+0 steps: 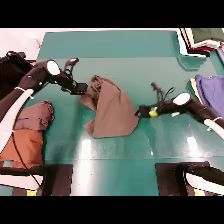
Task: Fold the shirts.
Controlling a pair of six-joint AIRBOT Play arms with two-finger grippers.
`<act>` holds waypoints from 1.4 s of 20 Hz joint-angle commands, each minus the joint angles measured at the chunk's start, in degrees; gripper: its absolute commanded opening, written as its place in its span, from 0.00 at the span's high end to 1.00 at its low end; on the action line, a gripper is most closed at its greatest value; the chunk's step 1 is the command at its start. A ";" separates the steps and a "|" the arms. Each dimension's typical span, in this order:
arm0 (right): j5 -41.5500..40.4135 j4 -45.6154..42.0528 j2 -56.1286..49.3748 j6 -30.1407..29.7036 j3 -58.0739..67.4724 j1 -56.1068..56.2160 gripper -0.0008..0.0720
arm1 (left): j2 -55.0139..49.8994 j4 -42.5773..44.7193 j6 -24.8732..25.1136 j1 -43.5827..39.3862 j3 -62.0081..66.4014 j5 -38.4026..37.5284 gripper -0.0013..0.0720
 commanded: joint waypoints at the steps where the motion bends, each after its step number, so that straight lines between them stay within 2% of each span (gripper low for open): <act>1: 5.27 -8.96 5.79 1.97 9.05 -7.98 0.97 | 6.29 2.73 -1.46 3.91 0.46 3.98 0.94; 6: 14.10 -14.25 18.84 1.84 29.07 -22.23 0.97 | 20.50 4.42 0.61 9.68 10.23 5.40 0.94; 10: 18.73 -15.28 25.59 1.84 43.50 -27.28 0.97 | 29.83 4.37 2.71 9.79 22.16 5.18 0.94; 13: 21.07 -15.26 28.39 1.92 49.18 -30.47 0.97 | 35.10 4.02 3.96 9.77 27.36 5.25 0.94; 18: 25.05 -15.17 24.28 2.56 54.10 -30.86 0.97 | 34.82 -0.11 4.15 9.77 27.43 2.03 0.94; 24: 29.97 -15.45 18.27 2.89 60.87 -24.72 0.97 | 34.38 -2.84 4.20 9.77 29.57 1.75 0.94; 28: 36.28 -24.85 18.05 6.95 66.77 -21.53 0.97 | 36.41 -4.68 5.68 9.77 35.80 1.49 0.94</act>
